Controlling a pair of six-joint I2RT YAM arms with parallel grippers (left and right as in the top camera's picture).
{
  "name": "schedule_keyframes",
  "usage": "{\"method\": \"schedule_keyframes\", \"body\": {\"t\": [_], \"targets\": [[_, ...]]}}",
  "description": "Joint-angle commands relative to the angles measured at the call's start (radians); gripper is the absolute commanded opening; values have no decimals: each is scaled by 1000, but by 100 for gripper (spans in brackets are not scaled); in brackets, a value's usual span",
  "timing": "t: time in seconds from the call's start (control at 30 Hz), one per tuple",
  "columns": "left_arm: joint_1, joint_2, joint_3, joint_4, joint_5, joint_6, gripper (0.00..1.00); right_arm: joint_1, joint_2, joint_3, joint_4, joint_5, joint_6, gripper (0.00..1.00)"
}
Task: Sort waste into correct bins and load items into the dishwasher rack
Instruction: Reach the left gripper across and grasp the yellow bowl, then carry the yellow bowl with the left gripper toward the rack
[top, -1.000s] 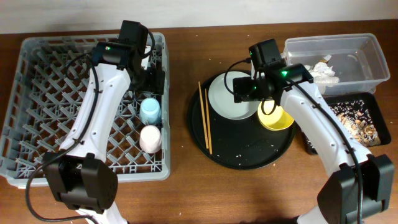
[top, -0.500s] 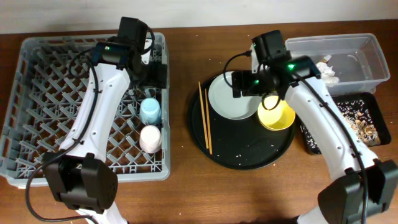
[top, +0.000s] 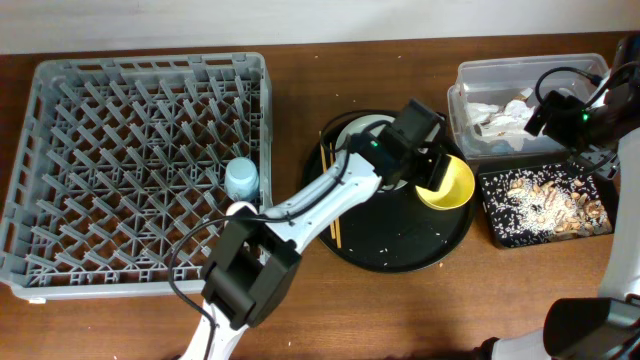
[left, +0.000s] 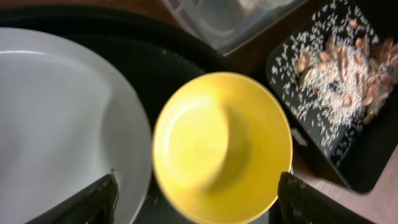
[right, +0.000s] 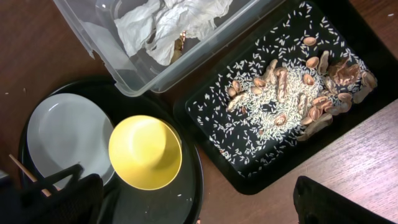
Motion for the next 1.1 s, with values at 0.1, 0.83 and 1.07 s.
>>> {"method": "schedule_keyframes", "body": {"t": [0.1,0.83,1.07], "targets": [[-31,92,7,35,-150,-114,53,-4,-18,-28,0,3,8,98],[111,-347,138,-319,-641,272,0,-5,-18,-28,0,17,4,99],[443,-370,138,-355,-1059,431,0,-5,-18,-28,0,17,5,98]]}}
